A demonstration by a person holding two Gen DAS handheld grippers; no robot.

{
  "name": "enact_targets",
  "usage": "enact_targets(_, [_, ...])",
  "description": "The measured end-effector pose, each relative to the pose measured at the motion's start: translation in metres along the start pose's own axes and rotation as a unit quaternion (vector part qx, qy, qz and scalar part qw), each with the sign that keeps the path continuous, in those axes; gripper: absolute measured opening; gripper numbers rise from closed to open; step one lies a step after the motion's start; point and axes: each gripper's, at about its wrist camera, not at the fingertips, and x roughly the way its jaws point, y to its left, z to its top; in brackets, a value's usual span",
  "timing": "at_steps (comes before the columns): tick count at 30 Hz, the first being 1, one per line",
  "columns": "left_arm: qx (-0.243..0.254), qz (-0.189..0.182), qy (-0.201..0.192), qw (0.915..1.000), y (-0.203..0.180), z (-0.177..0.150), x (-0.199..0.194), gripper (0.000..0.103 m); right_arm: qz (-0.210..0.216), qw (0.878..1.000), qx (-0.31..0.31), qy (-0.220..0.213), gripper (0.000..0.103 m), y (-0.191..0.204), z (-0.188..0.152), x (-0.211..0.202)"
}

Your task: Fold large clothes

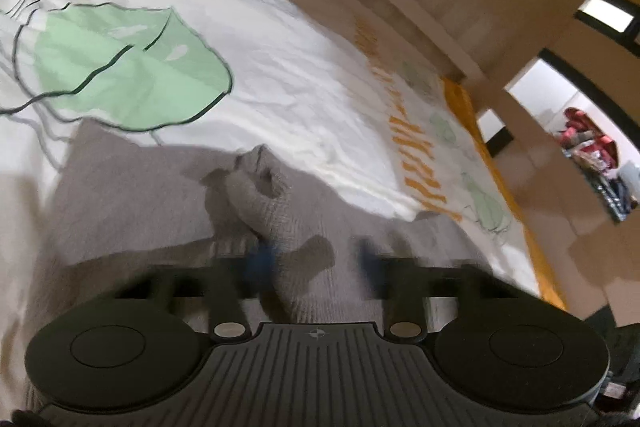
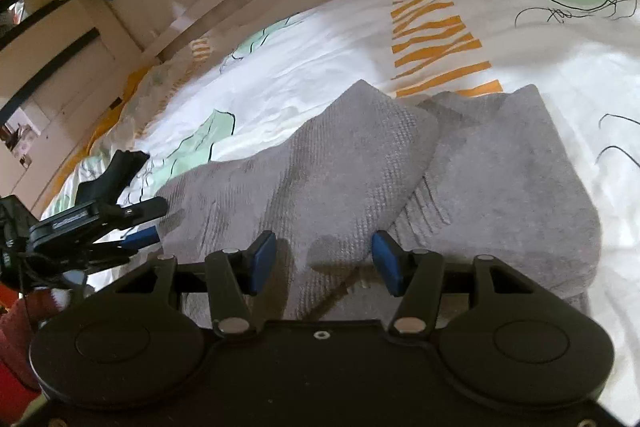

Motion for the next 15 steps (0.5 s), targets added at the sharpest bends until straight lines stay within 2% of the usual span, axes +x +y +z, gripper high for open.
enact_targets(1, [0.004,0.009,-0.003,0.9999,-0.002,0.001,-0.002,0.007,-0.001,1.000,0.000,0.000,0.052,0.001,0.000,0.002])
enact_targets(2, [0.010,0.001,-0.007,0.9999,-0.004,0.005,-0.005,0.007,-0.007,1.000,-0.003,0.003,0.027,0.003,0.002,0.004])
enact_targets(3, [0.019,-0.010,-0.011,0.9997,-0.006,0.008,-0.009,0.007,-0.015,1.000,-0.013,0.002,0.011,0.007,0.003,0.005])
enact_targets(6, [0.051,-0.020,-0.034,0.9979,-0.009,0.020,-0.027,0.006,0.001,0.998,-0.044,-0.039,0.011,0.019,0.008,-0.015])
enact_targets(8, [0.052,-0.008,-0.036,0.9980,0.000,0.025,-0.032,0.006,0.020,0.998,-0.032,-0.055,0.011,0.017,0.008,-0.028])
enact_targets(10, [0.046,0.026,-0.023,0.9984,0.016,0.024,-0.028,0.006,0.016,0.999,-0.012,-0.045,0.011,0.008,0.002,-0.026])
enact_targets(13, [0.033,0.076,0.016,0.9964,0.037,0.016,-0.018,0.006,-0.025,1.000,0.001,0.005,0.013,-0.007,-0.015,-0.005])
enact_targets(15, [0.028,0.088,0.012,0.9956,0.045,0.009,-0.025,0.006,-0.020,1.000,0.017,-0.002,0.013,-0.014,-0.023,-0.005])
